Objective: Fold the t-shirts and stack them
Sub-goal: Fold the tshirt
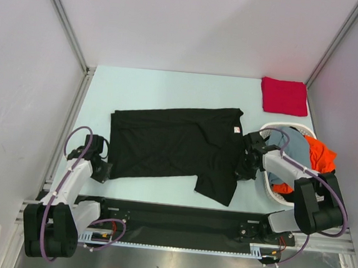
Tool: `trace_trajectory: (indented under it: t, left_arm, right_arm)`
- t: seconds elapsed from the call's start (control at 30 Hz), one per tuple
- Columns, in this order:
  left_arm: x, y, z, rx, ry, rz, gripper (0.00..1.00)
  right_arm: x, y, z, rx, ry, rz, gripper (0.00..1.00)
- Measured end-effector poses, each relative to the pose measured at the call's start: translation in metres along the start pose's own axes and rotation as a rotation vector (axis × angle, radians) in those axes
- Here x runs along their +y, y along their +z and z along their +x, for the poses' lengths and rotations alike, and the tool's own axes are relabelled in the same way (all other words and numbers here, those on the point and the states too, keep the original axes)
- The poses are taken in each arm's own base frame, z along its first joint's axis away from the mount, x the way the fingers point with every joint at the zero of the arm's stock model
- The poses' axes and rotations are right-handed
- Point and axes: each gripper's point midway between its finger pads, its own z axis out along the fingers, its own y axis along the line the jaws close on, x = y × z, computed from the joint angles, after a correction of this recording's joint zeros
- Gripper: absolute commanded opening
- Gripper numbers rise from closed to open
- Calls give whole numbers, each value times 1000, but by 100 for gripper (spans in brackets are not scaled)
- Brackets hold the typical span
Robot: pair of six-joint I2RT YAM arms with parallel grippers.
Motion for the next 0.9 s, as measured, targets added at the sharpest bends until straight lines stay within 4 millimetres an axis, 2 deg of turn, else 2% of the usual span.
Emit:
trace_trajectory:
  t: [0.27,0.37,0.7,0.9]
  left_arm:
    - [6,0,2,8,30,-17,0]
    - [10,-2,4,18,39,-36,0]
    - [-4,-21,-9,11,77,-28,0]
    - [-30,-33,-31,-26,111,-13,0]
  right_arm:
    - [-8,-5,2,2,-1,7,0]
    - [-9,-11,-3,-5,-6,6,0]
    - [9,-34,-46,-60,-34,-66,0]
    - [26,-38,-78,-73,-65,-99,0]
